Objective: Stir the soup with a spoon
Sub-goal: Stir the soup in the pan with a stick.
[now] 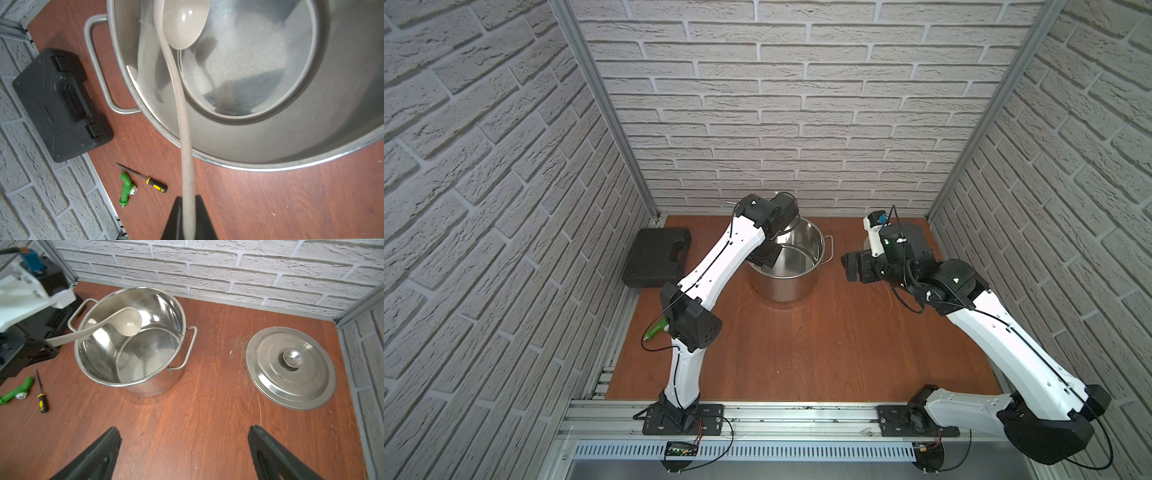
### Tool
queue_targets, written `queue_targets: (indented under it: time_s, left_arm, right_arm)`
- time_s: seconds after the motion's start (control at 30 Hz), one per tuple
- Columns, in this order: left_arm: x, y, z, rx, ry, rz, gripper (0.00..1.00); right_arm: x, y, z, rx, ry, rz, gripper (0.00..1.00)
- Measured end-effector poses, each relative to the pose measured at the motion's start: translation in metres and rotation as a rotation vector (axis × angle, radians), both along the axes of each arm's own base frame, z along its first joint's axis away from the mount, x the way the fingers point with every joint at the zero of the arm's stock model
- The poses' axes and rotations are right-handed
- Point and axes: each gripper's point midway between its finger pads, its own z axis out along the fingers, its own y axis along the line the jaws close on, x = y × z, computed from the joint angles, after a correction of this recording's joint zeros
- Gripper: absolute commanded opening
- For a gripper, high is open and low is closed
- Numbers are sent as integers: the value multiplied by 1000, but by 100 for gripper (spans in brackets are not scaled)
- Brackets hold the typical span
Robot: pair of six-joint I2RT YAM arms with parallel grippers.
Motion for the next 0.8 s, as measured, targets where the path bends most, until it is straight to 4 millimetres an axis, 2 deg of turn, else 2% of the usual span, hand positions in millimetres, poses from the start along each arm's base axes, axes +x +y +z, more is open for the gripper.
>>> queue_targets:
  time_s: [0.17, 0.33, 0.6, 0.7, 0.8]
  left_arm:
    - [15, -14, -6, -17, -5, -19, 0]
    - [9, -33, -16, -46, 35, -63, 0]
    - [-11, -66, -23, -101, 93, -157, 0]
    - [-22, -68, -30, -90, 129, -172, 0]
    - [-34, -61, -35, -67, 165, -170, 0]
  right_arm:
    - [4, 25, -6, 36, 53, 103, 99]
    - [5, 40, -19, 60, 108, 156, 99]
    - [9, 32, -19, 73, 112, 135, 99]
    - [7, 29, -19, 78, 111, 125, 99]
    - [4, 27, -19, 85, 111, 119, 99]
